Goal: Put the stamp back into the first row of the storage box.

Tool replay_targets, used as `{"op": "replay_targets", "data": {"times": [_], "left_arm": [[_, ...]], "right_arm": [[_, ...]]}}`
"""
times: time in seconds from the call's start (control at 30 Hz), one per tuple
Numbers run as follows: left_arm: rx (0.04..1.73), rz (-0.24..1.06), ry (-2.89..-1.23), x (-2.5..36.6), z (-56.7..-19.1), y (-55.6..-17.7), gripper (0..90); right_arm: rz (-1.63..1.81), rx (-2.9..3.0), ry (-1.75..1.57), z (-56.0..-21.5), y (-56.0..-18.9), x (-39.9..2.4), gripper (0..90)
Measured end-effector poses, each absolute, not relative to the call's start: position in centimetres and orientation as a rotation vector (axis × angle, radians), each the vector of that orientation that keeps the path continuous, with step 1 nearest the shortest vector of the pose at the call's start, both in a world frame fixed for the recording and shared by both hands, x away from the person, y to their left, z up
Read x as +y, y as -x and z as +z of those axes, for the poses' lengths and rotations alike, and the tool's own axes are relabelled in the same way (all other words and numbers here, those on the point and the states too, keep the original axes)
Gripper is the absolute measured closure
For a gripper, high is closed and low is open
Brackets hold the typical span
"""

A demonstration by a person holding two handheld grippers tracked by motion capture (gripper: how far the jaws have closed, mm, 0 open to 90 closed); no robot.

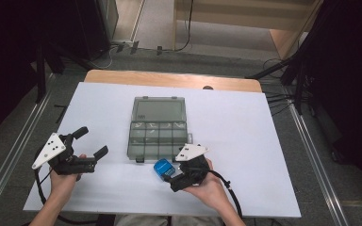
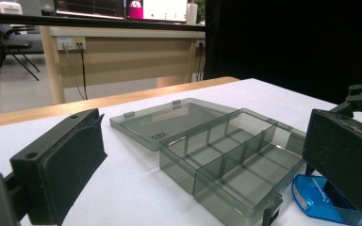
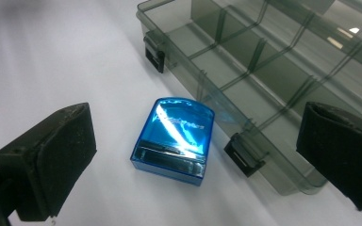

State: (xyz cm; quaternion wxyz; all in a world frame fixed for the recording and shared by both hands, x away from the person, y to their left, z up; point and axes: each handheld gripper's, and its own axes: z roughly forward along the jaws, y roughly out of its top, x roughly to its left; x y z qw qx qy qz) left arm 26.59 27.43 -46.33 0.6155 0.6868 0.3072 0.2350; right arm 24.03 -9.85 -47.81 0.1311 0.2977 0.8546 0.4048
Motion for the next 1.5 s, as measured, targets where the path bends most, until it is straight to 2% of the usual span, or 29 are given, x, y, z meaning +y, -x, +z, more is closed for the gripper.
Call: {"op": "replay_targets", "data": {"times": [0.9,1.03,1.13,1.5], "left_arm": [[0.697,0.531,-1.590,27.4,-46.3,-26.6,0.0],[0.694,0.530,-1.597,27.3,-46.4,-26.6,0.0],[0.691,0.529,-1.598,27.3,-46.4,-26.5,0.0],[0.691,0.527,-1.598,27.3,-46.4,-26.5,0.0]], "right_arm": [[1.034,2.625,-0.840,-50.6,-24.0,-6.4,1.3],[1.021,2.618,-0.884,-50.8,-24.1,-6.3,13.3],[1.006,2.608,-0.996,-51.0,-24.3,-6.3,17.3],[0.933,2.581,-1.059,-51.3,-24.4,-6.1,33.5]]}}
